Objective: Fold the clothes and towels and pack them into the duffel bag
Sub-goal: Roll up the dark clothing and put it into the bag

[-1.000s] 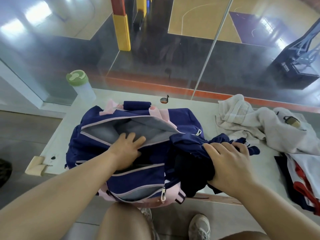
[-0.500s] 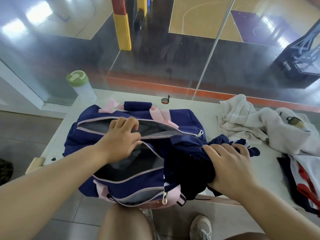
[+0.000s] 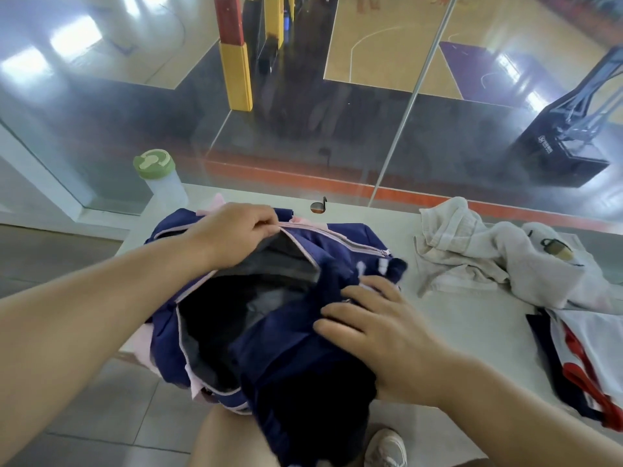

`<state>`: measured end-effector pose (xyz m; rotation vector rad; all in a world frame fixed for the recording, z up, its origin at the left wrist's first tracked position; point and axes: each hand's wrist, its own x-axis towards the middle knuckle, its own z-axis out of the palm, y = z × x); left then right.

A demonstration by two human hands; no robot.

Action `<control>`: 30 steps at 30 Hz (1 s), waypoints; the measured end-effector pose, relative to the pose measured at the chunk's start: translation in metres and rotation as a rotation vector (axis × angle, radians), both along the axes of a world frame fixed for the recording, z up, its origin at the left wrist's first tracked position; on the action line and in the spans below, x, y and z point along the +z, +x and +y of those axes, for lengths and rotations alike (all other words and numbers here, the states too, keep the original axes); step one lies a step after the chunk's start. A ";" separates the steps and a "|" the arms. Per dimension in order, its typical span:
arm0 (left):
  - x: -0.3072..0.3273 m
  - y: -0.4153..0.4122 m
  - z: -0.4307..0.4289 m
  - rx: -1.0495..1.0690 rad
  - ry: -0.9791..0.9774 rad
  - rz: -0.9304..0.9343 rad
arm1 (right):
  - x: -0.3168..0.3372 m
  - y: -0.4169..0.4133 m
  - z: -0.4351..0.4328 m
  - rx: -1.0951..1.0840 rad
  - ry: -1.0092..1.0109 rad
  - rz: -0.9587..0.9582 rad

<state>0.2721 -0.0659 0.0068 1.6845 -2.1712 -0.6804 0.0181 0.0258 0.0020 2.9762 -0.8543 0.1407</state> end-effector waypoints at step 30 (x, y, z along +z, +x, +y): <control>-0.058 -0.002 0.125 -0.234 -0.162 -0.207 | -0.016 0.029 -0.056 -0.632 0.192 -0.149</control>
